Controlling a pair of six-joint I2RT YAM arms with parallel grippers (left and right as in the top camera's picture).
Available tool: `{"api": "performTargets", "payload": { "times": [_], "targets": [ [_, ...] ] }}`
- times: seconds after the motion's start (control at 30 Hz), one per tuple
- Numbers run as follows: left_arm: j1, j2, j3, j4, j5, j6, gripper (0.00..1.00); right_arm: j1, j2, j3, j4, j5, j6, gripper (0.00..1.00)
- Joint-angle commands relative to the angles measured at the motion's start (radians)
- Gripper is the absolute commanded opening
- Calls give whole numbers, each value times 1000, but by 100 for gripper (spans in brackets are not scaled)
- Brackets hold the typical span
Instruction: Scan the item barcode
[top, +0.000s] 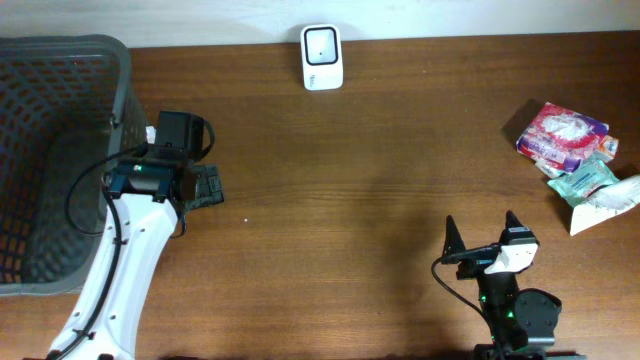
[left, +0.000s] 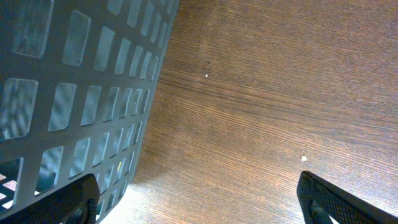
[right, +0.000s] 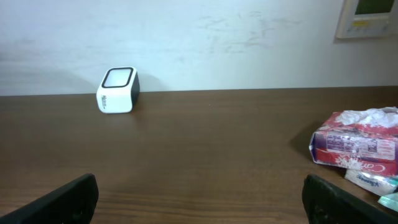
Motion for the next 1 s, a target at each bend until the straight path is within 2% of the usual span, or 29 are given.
{"api": "performTargets", "payload": {
  "times": [0.0,0.23,0.33,0.97],
  "targets": [
    [4,-4,-1,2,0,-11,99,-8,-11,-13,-1,39,11,99],
    [4,-4,-1,2,0,-11,99,-6,-11,-13,-7,72,-8,99],
    [4,-4,-1,2,0,-11,99,18,-11,-13,-8,71,-113,99],
    [4,-4,-1,2,0,-11,99,21,-11,-13,-8,73,-66,99]
  ]
}}
